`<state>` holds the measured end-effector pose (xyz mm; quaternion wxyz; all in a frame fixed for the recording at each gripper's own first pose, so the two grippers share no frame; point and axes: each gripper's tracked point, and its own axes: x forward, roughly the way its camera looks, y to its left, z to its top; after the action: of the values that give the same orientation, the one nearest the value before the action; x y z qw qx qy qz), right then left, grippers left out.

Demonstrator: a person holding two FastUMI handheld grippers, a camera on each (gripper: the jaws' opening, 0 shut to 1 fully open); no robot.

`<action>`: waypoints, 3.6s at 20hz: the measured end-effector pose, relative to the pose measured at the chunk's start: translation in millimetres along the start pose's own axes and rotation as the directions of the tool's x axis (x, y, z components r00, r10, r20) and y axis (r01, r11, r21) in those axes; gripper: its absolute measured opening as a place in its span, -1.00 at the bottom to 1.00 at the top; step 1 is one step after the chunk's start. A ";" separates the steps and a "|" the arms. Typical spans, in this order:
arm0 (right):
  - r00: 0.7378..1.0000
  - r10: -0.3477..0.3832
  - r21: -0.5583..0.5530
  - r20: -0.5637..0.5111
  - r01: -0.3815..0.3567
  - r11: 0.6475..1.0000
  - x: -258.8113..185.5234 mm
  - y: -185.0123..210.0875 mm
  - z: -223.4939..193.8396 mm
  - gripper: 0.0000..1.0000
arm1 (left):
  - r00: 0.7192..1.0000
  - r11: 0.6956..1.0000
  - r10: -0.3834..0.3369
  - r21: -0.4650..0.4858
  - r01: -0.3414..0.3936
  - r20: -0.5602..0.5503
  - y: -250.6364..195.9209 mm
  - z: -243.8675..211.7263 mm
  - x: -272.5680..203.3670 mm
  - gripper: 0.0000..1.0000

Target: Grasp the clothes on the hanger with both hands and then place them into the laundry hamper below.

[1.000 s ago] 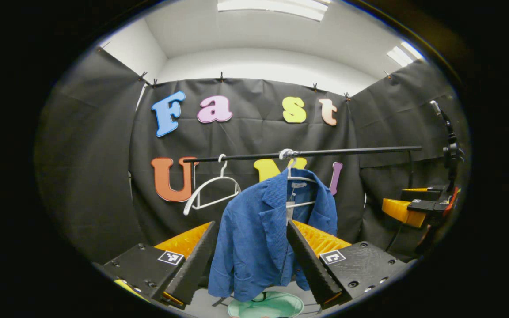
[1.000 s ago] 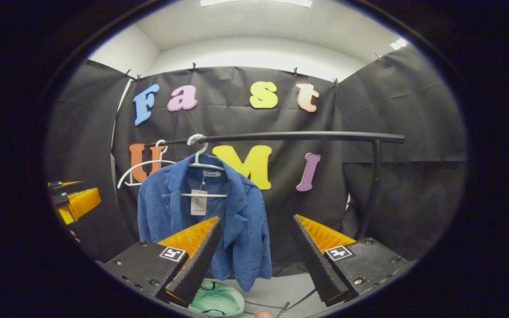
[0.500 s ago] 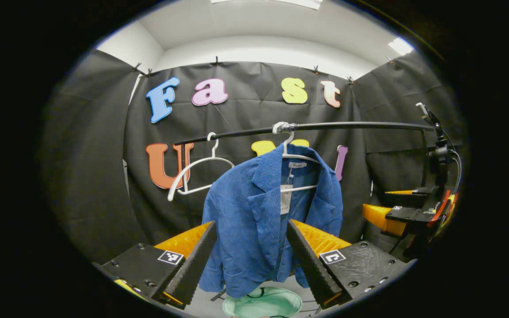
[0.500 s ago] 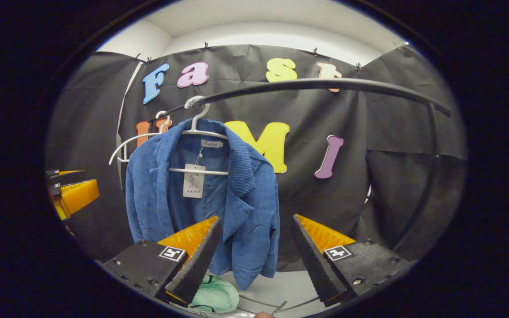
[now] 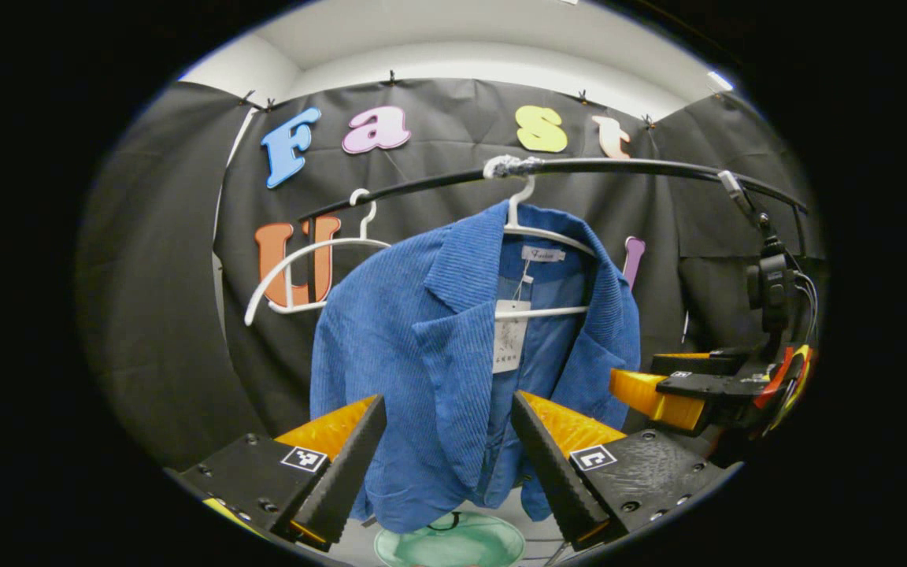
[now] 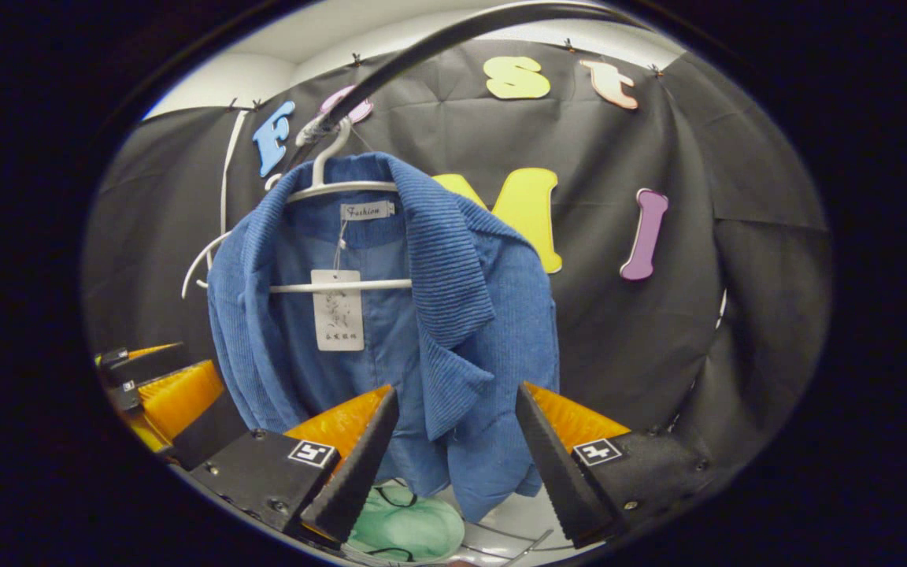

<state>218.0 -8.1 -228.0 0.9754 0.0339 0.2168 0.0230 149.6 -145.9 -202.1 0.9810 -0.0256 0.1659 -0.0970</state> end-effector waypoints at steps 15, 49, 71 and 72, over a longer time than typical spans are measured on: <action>0.995 0.100 0.207 -0.007 -0.096 0.974 78.2 -21.4 3.4 0.19 | 0.995 0.993 0.014 -0.112 -0.025 -0.099 -9.9 -40.6 88.1 0.28; 0.928 0.142 0.482 0.344 -0.304 0.822 7.5 -126.9 136.0 -0.77 | 0.984 0.957 0.073 -0.290 -0.024 0.160 104.1 106.6 17.3 -0.95; 0.882 0.391 0.349 0.264 -0.465 0.813 99.0 -99.5 176.9 -0.77 | 0.993 0.975 0.036 -0.221 -0.010 0.111 174.4 161.7 68.2 -0.85; 0.886 0.394 0.360 0.244 -0.460 0.812 108.3 -100.2 170.9 -0.77 | 0.996 0.977 0.027 -0.212 -0.007 0.091 175.3 154.3 73.4 -0.85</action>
<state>391.5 -111.1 -126.8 0.9300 0.2862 0.1256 0.1935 300.4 14.0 -94.5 0.9802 -0.1329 0.1297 -0.0692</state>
